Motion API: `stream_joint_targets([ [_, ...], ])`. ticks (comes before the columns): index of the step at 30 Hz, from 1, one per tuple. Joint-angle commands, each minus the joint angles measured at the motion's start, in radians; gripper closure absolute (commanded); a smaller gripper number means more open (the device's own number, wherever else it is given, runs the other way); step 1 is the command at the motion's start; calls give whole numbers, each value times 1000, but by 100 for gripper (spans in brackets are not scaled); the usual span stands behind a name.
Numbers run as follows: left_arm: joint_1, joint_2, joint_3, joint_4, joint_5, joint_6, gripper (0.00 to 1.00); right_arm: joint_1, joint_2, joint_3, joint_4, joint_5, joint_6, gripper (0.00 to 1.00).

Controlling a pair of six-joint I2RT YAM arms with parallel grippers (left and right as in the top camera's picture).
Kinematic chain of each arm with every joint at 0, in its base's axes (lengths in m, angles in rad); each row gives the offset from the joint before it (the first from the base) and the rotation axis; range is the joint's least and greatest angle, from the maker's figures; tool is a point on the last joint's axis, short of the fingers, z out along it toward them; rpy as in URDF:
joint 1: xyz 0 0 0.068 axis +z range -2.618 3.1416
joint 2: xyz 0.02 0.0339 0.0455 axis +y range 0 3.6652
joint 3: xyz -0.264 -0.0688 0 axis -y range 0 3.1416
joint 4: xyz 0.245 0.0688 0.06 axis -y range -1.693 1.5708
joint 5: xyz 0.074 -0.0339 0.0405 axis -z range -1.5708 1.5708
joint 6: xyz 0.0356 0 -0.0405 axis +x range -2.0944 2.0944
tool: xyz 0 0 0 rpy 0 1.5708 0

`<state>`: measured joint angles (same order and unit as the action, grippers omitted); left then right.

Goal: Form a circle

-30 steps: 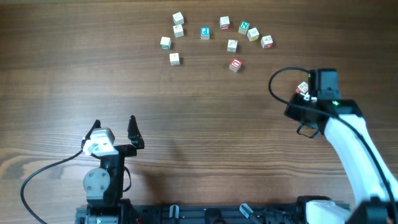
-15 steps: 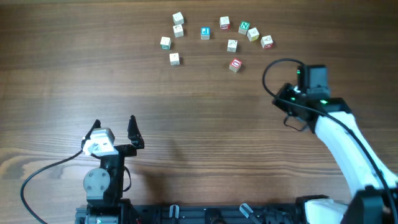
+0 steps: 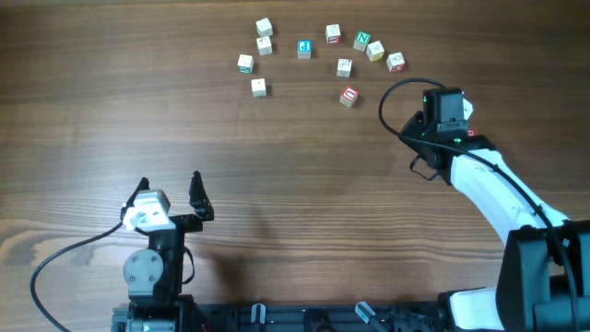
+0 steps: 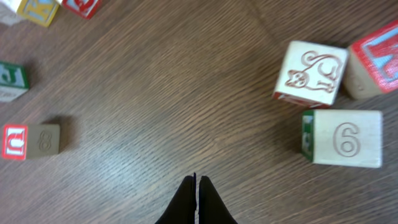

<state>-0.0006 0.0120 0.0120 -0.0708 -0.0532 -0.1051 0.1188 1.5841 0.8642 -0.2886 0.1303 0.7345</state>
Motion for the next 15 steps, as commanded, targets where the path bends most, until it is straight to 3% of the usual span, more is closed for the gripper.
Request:
stream_joint_targets([
  [1, 6, -9, -6, 1, 12, 23, 0, 2, 15, 9, 9, 65, 21, 95],
  [15, 6, -9, -6, 1, 12, 23, 0, 0, 50, 9, -26, 170, 86, 95],
])
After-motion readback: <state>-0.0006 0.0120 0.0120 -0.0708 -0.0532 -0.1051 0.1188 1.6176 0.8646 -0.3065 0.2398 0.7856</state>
